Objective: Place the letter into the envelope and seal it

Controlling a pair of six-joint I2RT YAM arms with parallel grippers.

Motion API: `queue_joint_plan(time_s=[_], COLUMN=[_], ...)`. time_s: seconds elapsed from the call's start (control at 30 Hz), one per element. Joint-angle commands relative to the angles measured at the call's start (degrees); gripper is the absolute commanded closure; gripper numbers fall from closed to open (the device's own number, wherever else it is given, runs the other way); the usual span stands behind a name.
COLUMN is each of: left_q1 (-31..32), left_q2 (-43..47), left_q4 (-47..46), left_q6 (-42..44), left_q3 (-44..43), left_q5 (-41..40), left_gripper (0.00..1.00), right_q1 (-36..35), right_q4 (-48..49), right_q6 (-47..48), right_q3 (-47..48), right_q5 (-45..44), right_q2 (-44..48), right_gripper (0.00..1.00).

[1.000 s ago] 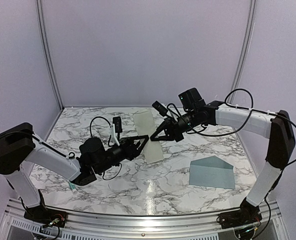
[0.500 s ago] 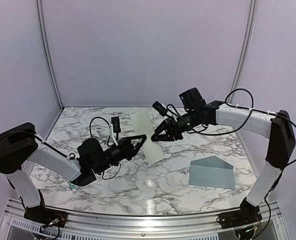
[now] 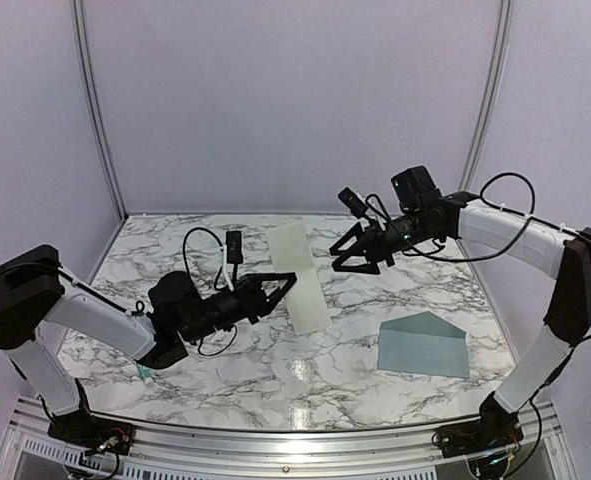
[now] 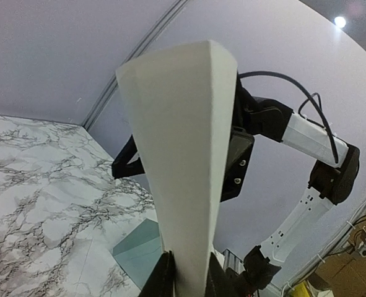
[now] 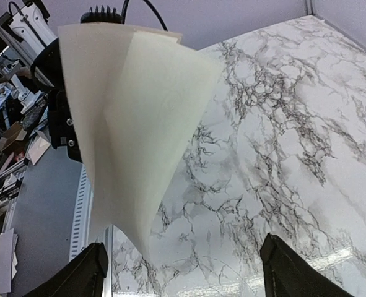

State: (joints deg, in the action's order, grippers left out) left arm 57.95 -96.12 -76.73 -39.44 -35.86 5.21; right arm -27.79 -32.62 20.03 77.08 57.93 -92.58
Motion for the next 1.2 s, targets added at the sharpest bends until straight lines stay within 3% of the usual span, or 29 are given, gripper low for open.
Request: queue_joint_plan(time_s=[0.0,0.1,0.4,0.7,0.83,0.93,1.17], left_q1=[-0.39,-0.39,-0.43,-0.91,-0.92,-0.88,-0.99], left_q2=[1.2,0.13,-4.25,-2.21,1.75,3.08,0.09], left_q4=[3.89,5.17,10.01,12.42,15.05,15.38,15.63], left_q6=[2.31,2.37,0.26,0.31,3.83,6.42,9.65], left_q3=[-3.68,-5.93,-12.63,-10.85,-6.04,-4.35,-6.69], left_q5=[7.07,10.8,18.97,13.14,5.59,4.52,5.6], left_gripper=[0.82,0.81,0.64,0.48,0.39,0.39,0.39], right_q1=[-0.3,-0.48,-0.95,-1.15,-0.21,-0.33,-0.41], right_q4=[-5.48,-5.1,2.55,3.62,6.23,8.22,10.31], right_q6=[2.21,1.57,-4.71,-5.35,-8.51,-9.24,-10.7], right_q3=[3.09,3.36,-0.92,-2.11,-2.74,-3.95,-6.0], right_q5=[7.82,10.9,18.56,23.14,16.82,8.8,7.5], right_q2=[-2.76,-3.07,-2.74,-1.2,0.2,1.9,2.92], right_gripper=[0.18,0.18,0.45,0.97,1.0,1.0,1.0])
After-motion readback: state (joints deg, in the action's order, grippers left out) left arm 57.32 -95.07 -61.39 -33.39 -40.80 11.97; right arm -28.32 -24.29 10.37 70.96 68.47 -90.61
